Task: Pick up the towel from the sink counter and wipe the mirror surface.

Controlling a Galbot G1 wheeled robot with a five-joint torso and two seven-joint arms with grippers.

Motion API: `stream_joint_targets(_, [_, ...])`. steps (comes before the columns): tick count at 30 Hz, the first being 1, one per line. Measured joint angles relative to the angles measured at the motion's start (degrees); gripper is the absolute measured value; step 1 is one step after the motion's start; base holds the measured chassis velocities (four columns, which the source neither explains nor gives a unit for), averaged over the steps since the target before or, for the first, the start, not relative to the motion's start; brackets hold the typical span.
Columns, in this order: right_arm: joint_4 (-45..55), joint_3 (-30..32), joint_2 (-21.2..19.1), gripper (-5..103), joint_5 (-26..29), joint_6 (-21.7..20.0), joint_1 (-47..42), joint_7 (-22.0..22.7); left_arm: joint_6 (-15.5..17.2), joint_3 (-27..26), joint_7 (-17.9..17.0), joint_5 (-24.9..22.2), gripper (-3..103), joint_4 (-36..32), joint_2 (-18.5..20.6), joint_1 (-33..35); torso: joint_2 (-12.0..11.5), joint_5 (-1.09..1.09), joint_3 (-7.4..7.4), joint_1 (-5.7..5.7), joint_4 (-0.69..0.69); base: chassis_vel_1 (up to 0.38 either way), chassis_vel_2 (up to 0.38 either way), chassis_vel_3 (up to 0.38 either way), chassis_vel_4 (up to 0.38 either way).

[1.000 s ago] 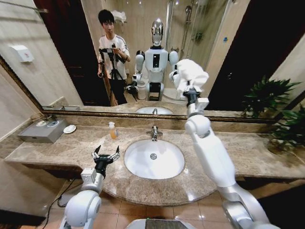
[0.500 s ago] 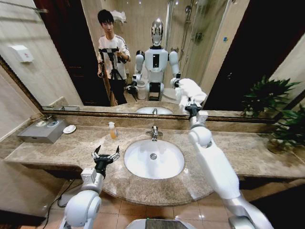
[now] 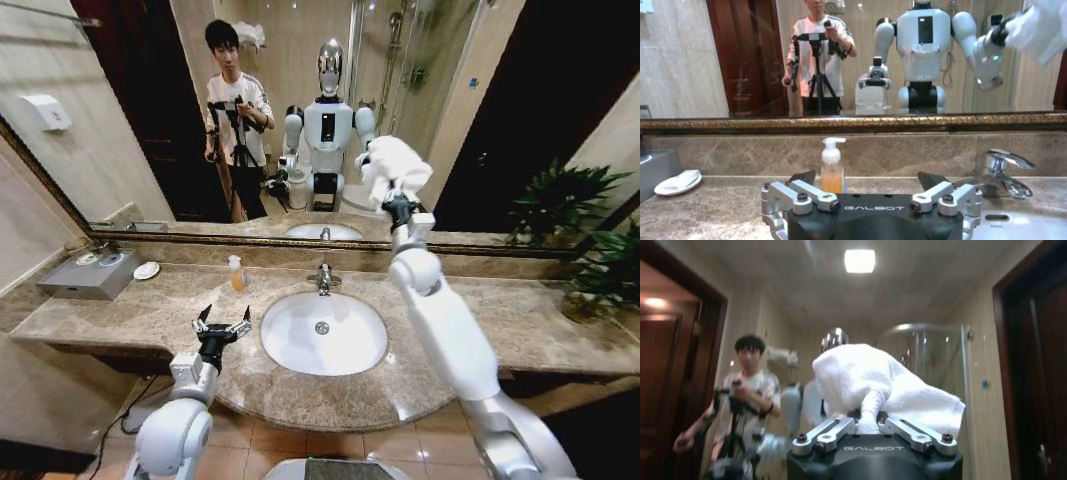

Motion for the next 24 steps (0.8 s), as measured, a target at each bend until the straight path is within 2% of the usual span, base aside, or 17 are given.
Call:
stream_joint_targets(10, [8.29, 3.21, -1.62, 8, -5.13, 0.70, -12.64, -1.59, 0.00, 0.00, 0.00, 0.00, 100, 0.00, 0.00, 0.00, 0.00, 0.01, 0.00, -0.01, -0.03, 0.000, 0.000, 0.000, 0.000])
stream_joint_targets(18, [9.77, 2.15, -0.77, 8, -7.18, 0.85, -14.87, -1.28, 0.00, 0.01, 0.00, 0.00, 100, 0.00, 0.00, 0.00, 0.00, 0.01, 0.00, 0.00, -0.02, 0.006, 0.006, -0.006, -0.010])
stream_joint_targets(24, [10.00, 1.54, -0.27, 8, -7.36, 0.86, -15.01, -0.84, 0.00, 0.01, 0.00, 0.00, 100, 0.00, 0.00, 0.00, 0.00, 0.01, 0.00, 0.00, -0.01, 0.133, 0.097, -0.083, -0.118])
